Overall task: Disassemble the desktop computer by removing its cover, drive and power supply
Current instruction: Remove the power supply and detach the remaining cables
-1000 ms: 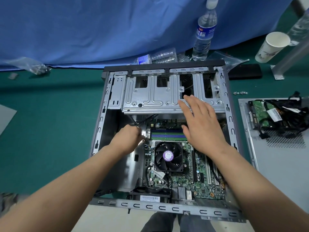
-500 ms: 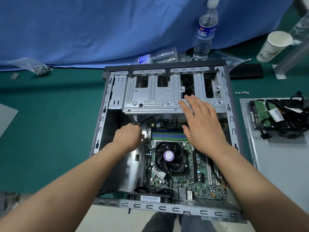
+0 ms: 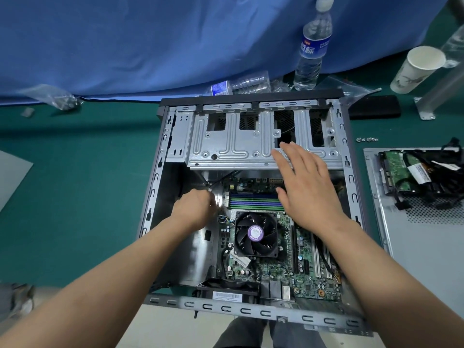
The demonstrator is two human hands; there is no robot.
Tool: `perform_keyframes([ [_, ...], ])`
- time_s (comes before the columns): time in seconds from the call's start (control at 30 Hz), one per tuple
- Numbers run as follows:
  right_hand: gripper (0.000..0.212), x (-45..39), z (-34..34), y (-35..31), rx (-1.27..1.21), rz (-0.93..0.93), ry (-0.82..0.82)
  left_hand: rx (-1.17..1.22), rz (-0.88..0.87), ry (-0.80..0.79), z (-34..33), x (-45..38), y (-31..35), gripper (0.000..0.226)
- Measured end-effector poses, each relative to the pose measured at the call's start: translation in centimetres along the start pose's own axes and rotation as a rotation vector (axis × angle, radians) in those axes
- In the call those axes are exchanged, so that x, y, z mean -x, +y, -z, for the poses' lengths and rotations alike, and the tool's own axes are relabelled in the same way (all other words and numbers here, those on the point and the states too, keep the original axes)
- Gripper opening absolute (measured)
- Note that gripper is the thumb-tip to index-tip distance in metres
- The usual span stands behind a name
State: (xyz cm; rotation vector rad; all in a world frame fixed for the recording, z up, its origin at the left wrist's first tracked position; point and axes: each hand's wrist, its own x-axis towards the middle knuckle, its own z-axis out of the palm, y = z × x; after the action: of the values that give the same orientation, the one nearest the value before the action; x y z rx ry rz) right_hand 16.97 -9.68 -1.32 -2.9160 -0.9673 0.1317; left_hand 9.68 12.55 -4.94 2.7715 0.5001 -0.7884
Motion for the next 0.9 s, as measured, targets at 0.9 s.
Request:
perform_keyframes([
  [0.9, 0.055, 0.3, 0.7, 0.0, -0.178, 0.017, 0.162, 0.872, -0.057, -0.011, 0.6, 1.6, -1.0, 0.016],
])
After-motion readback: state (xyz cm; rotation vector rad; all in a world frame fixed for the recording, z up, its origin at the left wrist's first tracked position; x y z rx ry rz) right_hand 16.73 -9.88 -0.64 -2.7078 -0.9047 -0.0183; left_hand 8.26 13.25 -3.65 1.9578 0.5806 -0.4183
